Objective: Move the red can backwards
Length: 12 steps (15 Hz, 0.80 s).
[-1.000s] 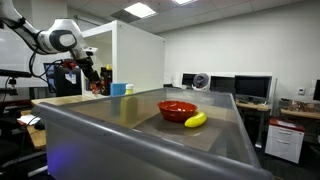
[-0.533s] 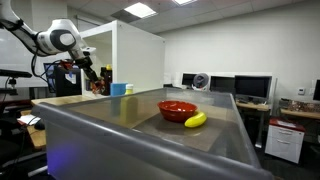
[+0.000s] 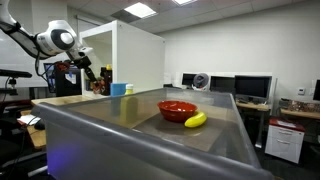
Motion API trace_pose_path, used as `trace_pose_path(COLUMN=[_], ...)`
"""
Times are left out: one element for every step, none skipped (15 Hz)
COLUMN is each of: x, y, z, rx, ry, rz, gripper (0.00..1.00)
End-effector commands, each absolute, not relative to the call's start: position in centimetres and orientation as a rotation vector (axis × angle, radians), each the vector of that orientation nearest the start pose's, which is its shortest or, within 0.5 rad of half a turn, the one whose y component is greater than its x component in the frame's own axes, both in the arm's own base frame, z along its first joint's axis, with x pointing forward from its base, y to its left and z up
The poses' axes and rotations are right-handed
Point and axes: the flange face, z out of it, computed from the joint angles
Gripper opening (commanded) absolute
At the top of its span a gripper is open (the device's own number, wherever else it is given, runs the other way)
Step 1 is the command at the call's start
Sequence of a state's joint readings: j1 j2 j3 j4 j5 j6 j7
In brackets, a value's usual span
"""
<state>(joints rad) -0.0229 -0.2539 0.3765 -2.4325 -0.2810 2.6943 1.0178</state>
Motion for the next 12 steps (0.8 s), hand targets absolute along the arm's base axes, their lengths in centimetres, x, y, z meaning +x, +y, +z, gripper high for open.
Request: trace_pose_path(x=[45.9, 45.9, 45.9, 45.8, 45.8, 45.7, 45.7, 45.6, 45.5, 45.5, 45.4, 45.4], y=[19.1, 19.3, 19.5, 19.8, 20.0, 20.3, 20.5, 20.8, 21.1, 21.3, 21.6, 21.8], z=[44.7, 44.7, 44.7, 44.7, 44.7, 44.6, 44.6, 44.6, 44.6, 44.7, 44.6, 44.6], rx=[-2.835, -2.829, -2.825, -2.821, -2.818, -2.815, -2.814, -2.814, -2.814, -2.811, -2.810, -2.810], ry=[0.746, 0.775, 0.801, 0.824, 0.842, 0.858, 0.871, 0.884, 0.893, 0.908, 0.915, 0.929], rz=[-0.873, -0.882, -0.890, -0.897, -0.902, -0.906, -0.910, -0.912, -0.913, -0.915, -0.911, -0.906], gripper=[0.33, 0.33, 0.33, 0.33, 0.33, 0.33, 0.33, 0.33, 0.33, 0.33, 0.33, 0.33])
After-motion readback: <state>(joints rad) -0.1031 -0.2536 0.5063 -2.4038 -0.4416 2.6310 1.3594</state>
